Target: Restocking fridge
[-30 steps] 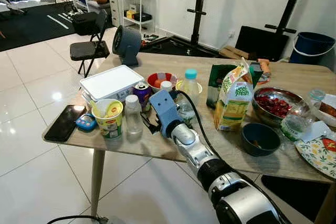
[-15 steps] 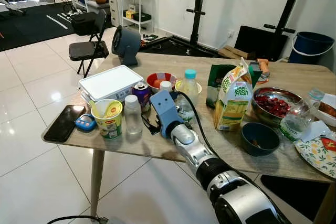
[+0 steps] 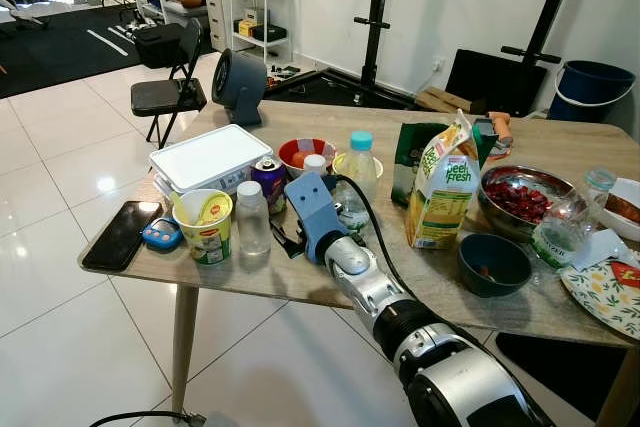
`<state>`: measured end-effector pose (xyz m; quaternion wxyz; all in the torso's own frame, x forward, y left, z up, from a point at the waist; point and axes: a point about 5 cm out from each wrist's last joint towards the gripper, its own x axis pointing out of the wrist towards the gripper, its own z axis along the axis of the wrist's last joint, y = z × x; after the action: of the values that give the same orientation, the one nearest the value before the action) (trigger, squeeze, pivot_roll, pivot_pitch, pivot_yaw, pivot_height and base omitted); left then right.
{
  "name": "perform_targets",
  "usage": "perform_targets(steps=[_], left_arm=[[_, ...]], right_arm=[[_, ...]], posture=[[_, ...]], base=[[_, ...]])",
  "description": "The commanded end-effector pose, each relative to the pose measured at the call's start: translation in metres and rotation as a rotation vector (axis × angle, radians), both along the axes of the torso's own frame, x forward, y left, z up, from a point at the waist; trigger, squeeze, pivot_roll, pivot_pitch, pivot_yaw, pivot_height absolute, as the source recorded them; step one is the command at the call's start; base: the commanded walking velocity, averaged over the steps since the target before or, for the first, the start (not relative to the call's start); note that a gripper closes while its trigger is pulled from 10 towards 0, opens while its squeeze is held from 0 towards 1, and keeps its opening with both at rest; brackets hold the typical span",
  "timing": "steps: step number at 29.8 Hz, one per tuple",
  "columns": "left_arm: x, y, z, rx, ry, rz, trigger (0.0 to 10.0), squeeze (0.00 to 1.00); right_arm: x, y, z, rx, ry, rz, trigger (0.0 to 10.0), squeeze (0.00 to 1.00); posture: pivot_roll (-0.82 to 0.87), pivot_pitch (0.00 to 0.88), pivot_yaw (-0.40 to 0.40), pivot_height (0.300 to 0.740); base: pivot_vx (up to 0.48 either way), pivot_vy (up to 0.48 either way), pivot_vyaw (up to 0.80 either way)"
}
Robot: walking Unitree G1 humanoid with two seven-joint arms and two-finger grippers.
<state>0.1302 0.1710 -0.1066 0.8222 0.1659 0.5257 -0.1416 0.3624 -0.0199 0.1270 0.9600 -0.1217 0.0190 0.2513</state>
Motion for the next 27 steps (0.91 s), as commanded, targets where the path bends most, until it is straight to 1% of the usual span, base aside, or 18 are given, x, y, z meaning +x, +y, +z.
perform_targets(steps=[1, 15, 22, 27], left_arm=[[-0.014, -0.002, -0.005, -0.005, 0.055, -0.007, 10.0, 0.0], [-0.015, -0.003, -0.005, -0.007, 0.057, -0.008, 10.0, 0.0], [-0.017, -0.003, -0.006, -0.008, 0.061, -0.007, 10.0, 0.0], [-0.022, -0.002, -0.007, -0.006, 0.07, -0.01, 10.0, 0.0]], right_arm=[[-0.001, 0.006, 0.001, 0.021, 0.011, 0.004, 10.0, 0.0], [0.005, -0.006, 0.003, 0.015, 0.007, -0.042, 10.0, 0.0], [0.004, -0.006, 0.001, 0.009, 0.008, -0.048, 10.0, 0.0], [0.002, -0.006, -0.003, 0.007, 0.018, -0.048, 10.0, 0.0]], posture=[[0.0, 0.0, -0.018, 0.74], [0.0, 0.0, -0.02, 0.74], [0.0, 0.0, -0.02, 0.74], [0.0, 0.007, -0.018, 0.74]], base=[[0.0, 0.0, 0.0], [0.0, 0.0, 0.0], [0.0, 0.0, 0.0], [0.0, 0.0, 0.0]])
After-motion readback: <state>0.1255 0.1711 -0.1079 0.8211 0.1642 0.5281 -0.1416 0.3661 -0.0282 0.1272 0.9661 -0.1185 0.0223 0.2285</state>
